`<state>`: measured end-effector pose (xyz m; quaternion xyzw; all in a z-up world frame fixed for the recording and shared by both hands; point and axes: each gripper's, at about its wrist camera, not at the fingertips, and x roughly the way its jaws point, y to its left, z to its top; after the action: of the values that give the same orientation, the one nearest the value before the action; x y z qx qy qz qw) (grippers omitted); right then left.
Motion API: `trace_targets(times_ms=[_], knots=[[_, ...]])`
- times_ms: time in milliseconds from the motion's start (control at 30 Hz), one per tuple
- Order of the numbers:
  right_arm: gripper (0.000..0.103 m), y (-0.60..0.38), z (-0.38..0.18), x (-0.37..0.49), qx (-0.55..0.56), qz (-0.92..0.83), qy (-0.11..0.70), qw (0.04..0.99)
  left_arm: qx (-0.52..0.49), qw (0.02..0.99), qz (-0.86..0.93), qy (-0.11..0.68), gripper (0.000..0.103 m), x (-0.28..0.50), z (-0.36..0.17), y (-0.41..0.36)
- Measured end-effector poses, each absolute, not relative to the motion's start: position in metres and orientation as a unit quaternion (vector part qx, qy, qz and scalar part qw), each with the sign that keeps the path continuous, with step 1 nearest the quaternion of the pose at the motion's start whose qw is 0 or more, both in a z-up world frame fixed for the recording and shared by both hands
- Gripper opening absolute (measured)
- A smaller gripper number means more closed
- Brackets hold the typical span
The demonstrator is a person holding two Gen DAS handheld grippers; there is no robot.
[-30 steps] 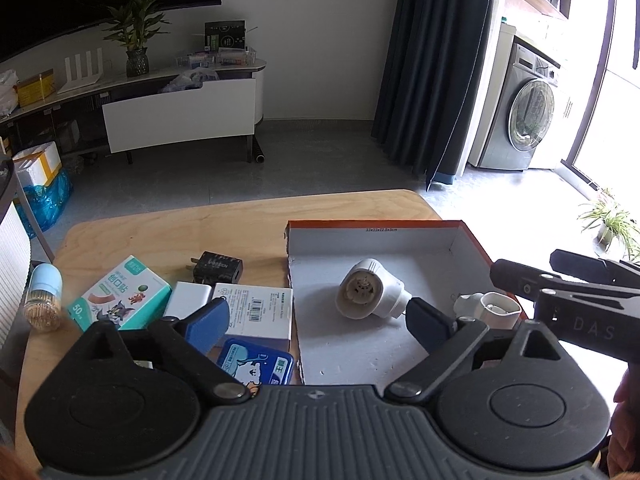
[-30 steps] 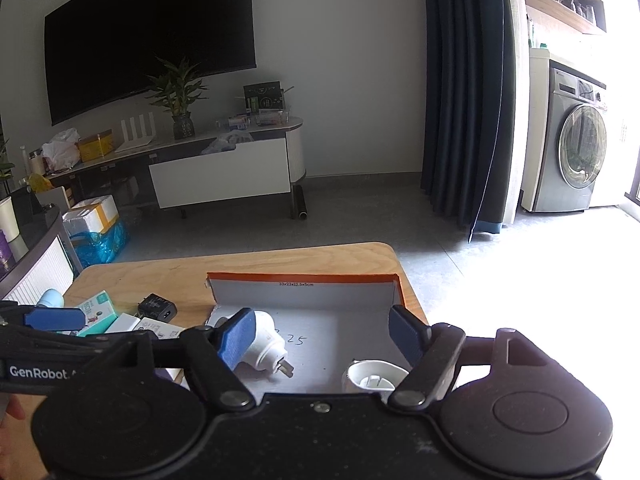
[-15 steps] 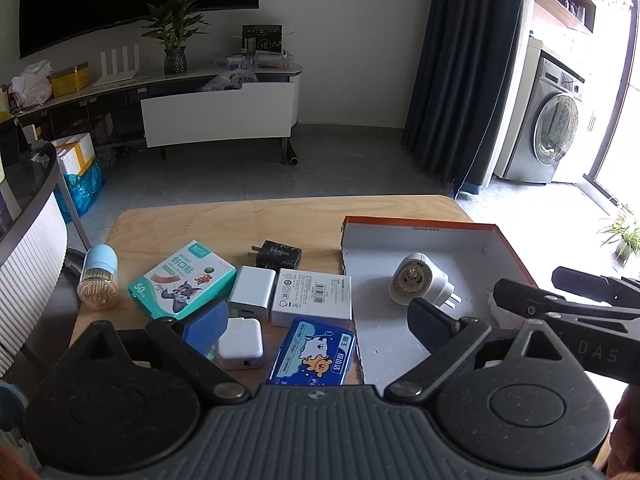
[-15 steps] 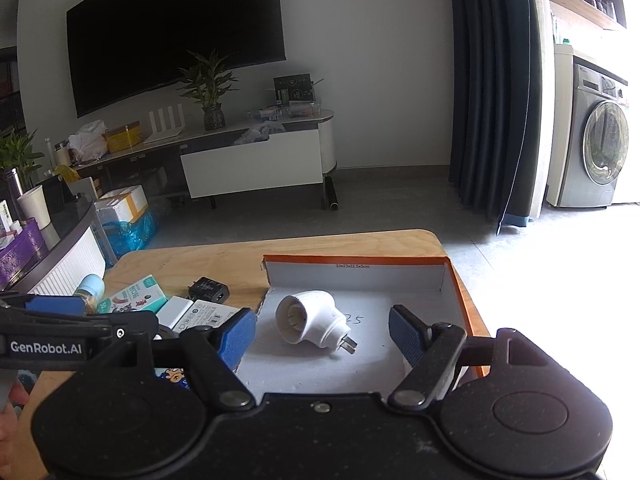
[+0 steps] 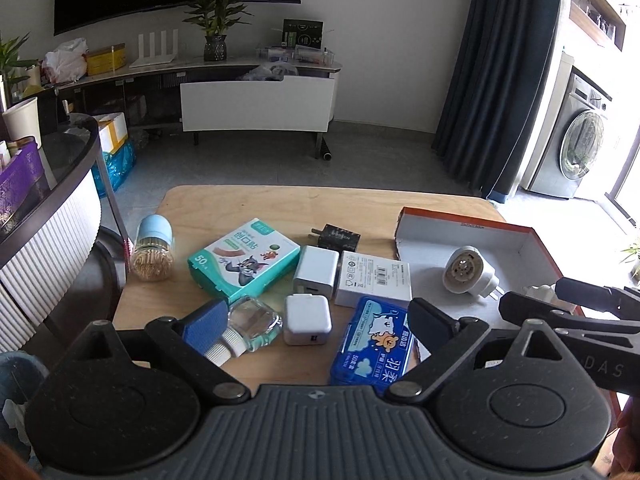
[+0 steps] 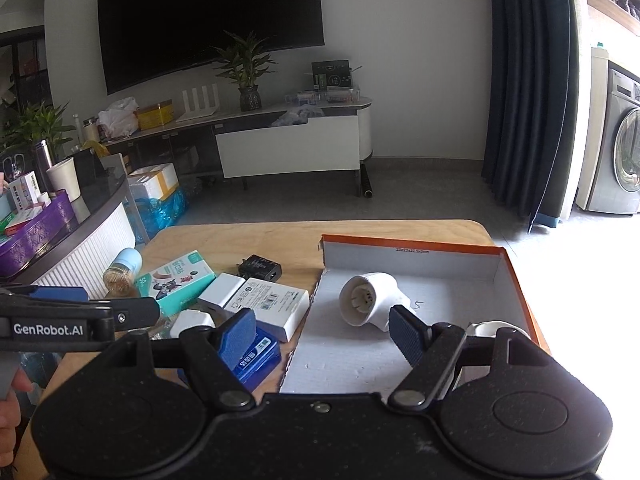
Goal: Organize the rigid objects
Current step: 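Withdraw both open tools from the lid back toward the table items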
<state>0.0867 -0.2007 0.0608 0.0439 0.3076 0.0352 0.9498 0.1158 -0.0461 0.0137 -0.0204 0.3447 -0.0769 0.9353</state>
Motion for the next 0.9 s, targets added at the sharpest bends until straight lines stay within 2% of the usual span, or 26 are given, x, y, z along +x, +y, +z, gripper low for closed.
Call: trace_targets(times_ms=[567, 900], knots=[[0.087, -0.168, 0.047, 0.09, 0.027, 0.066, 0.331, 0.941, -0.044, 0.933, -0.032, 0.356, 0.099, 0.118, -0.002, -0.003], [0.087, -0.164, 0.04, 0.09, 0.032, 0.071, 0.337, 0.938, -0.069, 0.93, 0.056, 0.357, 0.099, 0.172, -0.02, 0.06]])
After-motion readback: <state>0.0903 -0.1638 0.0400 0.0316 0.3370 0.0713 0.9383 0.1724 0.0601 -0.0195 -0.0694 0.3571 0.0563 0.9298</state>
